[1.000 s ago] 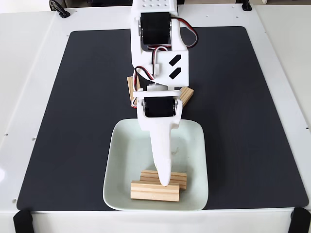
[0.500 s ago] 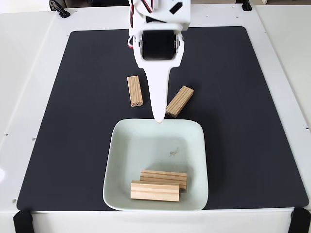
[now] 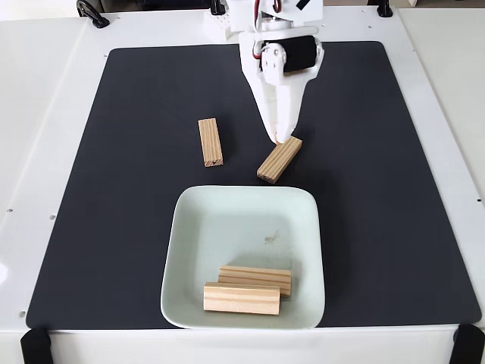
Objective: Pick up the wooden block and place them on the plate.
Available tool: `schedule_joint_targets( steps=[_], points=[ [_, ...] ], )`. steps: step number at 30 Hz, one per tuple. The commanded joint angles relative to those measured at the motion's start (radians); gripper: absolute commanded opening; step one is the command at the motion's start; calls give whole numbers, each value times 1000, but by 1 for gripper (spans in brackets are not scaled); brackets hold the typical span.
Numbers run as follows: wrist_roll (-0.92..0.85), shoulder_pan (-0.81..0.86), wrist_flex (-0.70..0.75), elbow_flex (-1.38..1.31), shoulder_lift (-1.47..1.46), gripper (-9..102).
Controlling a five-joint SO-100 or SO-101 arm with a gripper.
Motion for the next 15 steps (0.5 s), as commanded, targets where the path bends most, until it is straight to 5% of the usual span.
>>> schedule_joint_targets(
  steps=[1,9,15],
  points=[
    [-87,-26,8,2,43,0],
    [-193,-66,222,0,43,0],
    [-229,-25,221,0,41,0]
  ],
)
